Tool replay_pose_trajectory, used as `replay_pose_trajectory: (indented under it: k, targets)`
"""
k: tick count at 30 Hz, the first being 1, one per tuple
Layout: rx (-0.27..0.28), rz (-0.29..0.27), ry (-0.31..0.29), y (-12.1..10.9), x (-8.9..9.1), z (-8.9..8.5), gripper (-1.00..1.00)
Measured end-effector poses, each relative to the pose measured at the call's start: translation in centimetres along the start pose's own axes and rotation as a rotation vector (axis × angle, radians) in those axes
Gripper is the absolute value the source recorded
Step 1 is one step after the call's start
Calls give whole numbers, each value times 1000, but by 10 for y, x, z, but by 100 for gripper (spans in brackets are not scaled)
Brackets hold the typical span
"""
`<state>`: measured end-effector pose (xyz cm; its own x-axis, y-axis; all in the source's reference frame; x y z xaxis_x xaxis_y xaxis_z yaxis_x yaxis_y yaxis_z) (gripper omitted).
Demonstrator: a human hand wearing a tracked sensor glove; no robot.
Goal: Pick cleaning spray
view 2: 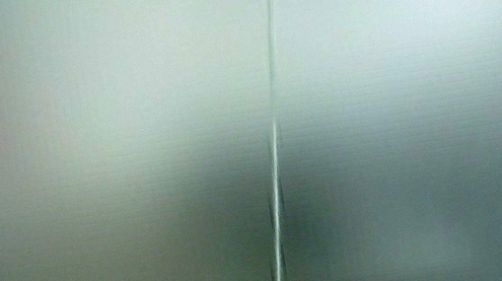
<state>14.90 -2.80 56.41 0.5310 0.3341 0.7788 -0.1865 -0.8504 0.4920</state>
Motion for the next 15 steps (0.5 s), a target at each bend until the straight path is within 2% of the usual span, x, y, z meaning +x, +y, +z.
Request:
replay_pose_trajectory:
  k: [2,4,6,7,8,10,13,15]
  targets:
    - [23,60,15,7,-2,-3,0]
    - [14,34,0,9,-11,-4,0]
    - [14,43,-16,15,-14,-6,0]
    - [30,130,-20,19,-15,-8,0]
    - [31,109,-51,16,-23,-7,0]
    - [39,147,-61,17,-28,-8,0]
    - [33,139,-62,16,-30,-8,0]
    - [19,126,-24,14,-29,-9,0]
